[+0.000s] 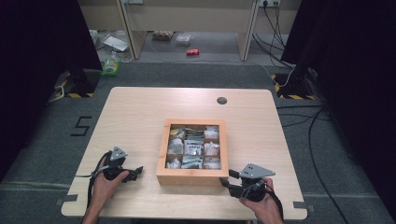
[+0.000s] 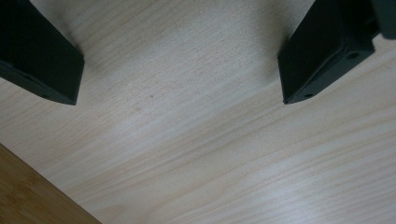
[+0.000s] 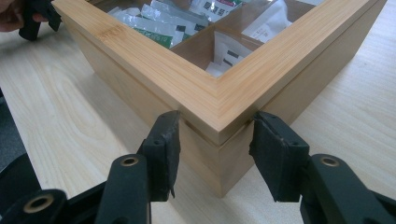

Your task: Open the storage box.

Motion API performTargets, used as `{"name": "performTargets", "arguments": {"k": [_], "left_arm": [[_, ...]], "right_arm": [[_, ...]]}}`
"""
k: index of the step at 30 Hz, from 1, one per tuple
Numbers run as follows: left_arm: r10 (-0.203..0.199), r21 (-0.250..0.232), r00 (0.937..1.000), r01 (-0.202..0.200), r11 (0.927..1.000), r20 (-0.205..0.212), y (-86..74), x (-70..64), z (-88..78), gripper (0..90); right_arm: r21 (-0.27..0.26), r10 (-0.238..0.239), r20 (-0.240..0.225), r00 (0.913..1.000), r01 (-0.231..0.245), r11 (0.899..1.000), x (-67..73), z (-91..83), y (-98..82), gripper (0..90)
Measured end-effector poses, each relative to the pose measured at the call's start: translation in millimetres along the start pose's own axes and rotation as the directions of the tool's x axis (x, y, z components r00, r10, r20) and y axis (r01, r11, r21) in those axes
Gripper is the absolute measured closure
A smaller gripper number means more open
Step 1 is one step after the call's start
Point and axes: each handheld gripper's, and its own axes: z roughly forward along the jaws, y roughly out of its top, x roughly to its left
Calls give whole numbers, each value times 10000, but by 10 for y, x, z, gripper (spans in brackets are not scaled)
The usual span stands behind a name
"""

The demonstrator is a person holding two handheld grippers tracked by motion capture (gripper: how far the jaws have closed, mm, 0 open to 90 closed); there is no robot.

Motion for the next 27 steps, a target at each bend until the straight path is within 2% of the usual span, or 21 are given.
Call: {"name": "performTargets", "arguments": {"k": [14, 17, 18, 27], "left_arm": [[1, 2, 10000, -1, 10000, 2, 0, 0, 0, 0], [-1, -4, 10000, 1, 10000, 4, 0, 0, 0, 0], [0, -3, 10000, 0, 10000, 5, 0, 0, 0, 0], [-5, 1, 10000, 5, 10000, 0, 0, -1, 0, 0]], "right_arm": [[-171, 20, -31, 10000, -21, 9999, 7, -1, 28, 504], [-319, 78, -124, 9999, -82, 9995, 4, -8, 43, 498], [-466, 17, -76, 10000, -20, 9989, 12, -16, 64, 527], [-989, -130, 231, 9996, 153, 9950, -4, 5, 209, 527]]}}
